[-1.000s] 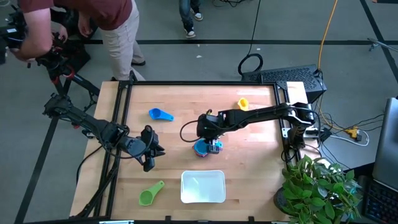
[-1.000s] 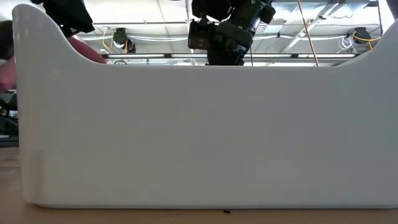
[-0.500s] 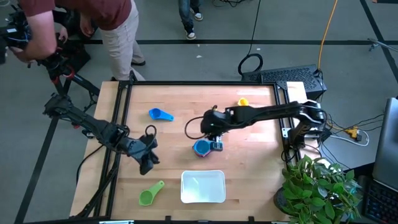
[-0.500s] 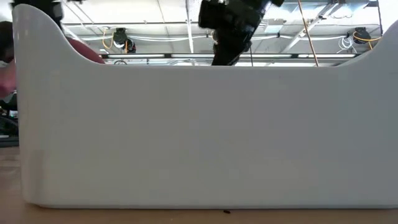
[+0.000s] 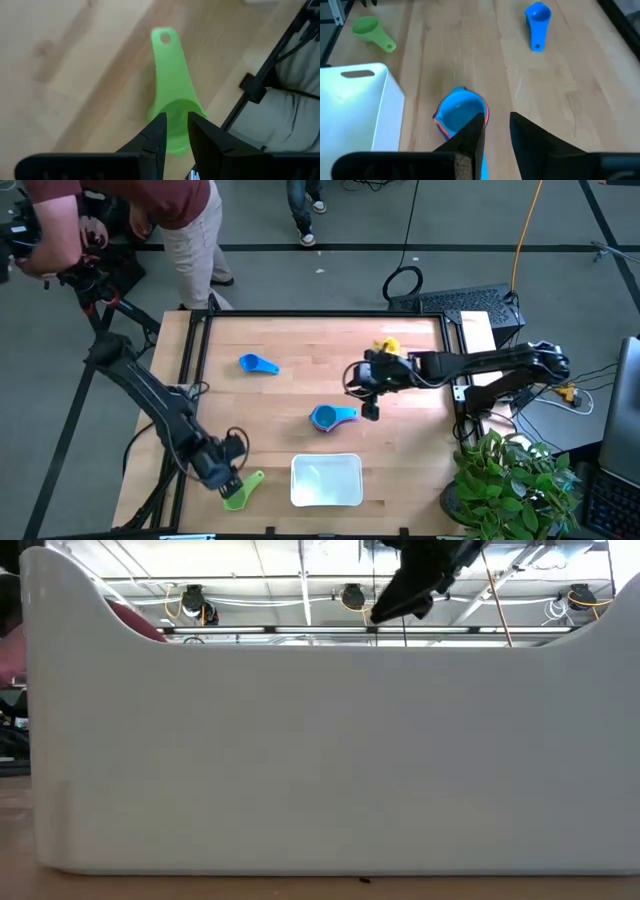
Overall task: Nest measuring cups in basket
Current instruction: Stack the green measuring cup on top of the light blue measuring cup
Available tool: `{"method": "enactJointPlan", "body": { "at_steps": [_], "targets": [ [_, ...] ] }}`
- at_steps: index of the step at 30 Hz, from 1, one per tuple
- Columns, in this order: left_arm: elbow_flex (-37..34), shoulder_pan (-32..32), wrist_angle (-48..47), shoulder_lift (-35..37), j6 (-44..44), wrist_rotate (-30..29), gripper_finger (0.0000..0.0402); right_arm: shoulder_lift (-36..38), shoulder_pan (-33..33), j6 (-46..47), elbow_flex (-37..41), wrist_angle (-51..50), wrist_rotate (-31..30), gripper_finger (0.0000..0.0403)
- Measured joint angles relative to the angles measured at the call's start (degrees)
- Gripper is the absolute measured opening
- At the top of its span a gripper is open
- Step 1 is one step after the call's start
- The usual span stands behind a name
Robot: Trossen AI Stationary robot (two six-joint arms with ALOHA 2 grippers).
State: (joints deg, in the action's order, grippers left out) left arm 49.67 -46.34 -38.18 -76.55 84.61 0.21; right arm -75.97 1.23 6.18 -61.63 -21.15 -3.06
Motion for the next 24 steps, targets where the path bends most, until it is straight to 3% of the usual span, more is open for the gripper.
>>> {"method": "enactJointPlan", "body": {
  "at_steps": [5, 11, 24],
  "targets": [
    [0.0, -2.1, 5.5, -5.3, 3.1, 2.0, 0.0081, 2.8, 0.0, 2.3, 4.3, 2.4, 0.1, 0.0085],
    [0.0, -3.0, 5.3, -9.7, 5.0, 6.2, 0.0081, 3.1, 0.0, 3.2, 6.0, 2.9, 0.1, 0.0085],
    [0.0, -3.3, 3.2, -12.2, 5.7, 7.0, 0.0081, 3.2, 0.0, 3.2, 6.0, 2.9, 0.1, 0.0085]
  ]
}}
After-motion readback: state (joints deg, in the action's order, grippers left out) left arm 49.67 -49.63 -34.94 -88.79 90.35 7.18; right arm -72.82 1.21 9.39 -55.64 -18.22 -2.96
